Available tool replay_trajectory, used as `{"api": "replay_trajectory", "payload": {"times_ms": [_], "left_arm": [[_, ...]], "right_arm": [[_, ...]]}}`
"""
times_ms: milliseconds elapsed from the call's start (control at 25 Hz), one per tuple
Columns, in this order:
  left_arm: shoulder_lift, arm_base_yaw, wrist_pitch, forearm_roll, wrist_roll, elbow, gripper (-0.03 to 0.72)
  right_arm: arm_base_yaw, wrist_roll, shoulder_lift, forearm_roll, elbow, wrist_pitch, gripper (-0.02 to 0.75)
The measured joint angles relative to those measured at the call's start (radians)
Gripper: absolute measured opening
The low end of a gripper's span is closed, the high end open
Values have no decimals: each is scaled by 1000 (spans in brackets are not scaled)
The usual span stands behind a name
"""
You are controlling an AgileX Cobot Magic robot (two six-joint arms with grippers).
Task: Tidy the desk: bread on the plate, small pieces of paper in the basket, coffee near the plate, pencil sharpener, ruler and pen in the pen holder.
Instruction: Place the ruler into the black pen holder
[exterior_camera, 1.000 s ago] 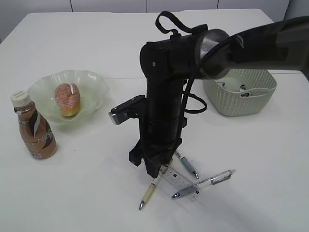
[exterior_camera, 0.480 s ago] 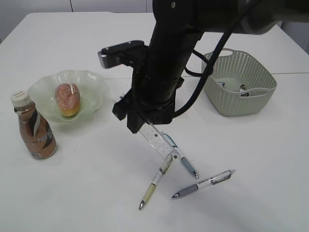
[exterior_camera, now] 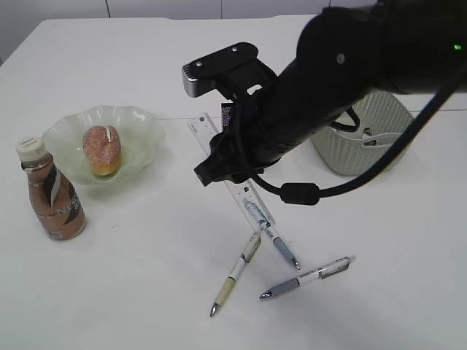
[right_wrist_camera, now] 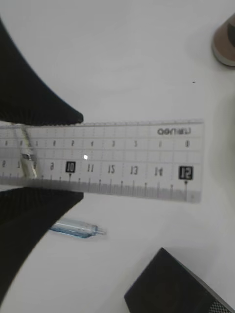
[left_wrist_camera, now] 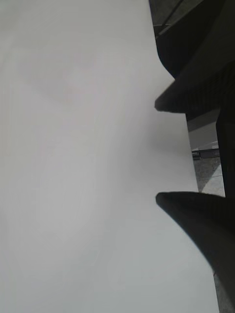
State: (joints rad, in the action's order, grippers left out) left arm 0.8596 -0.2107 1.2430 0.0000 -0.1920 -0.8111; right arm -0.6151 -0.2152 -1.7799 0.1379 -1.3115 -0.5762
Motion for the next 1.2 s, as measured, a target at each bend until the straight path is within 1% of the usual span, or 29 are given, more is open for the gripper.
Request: {"api": "replay_trajectory", "payload": {"times_ms": [40, 120, 240, 360, 600, 720, 880, 1120, 1200], "left_arm": [[0, 0, 0, 0, 0, 0, 380], [0, 0, 0, 0, 0, 0, 409], [0, 0, 0, 0, 0, 0, 388], [0, 0, 0, 0, 0, 0, 382], [0, 0, 0, 0, 0, 0, 380], [0, 0, 0, 0, 0, 0, 380], [0, 0, 0, 0, 0, 0, 380], [0, 0, 0, 0, -2, 0, 380], [0, 0, 0, 0, -2, 0, 380]], "right_arm": [[0, 0, 12, 0, 38, 58, 282], [0, 0, 25, 0, 90, 180, 282], [4, 0, 25, -14, 124, 312, 282], [22, 0, 25, -16, 129, 427, 282], [105, 0, 25, 6, 129, 633, 282], [132, 0, 25, 13, 129, 740, 282], [135, 0, 7, 15, 129, 890, 282], [135, 0, -84, 22, 127, 1101, 282], [135, 0, -121, 36, 109, 1138, 282]]}}
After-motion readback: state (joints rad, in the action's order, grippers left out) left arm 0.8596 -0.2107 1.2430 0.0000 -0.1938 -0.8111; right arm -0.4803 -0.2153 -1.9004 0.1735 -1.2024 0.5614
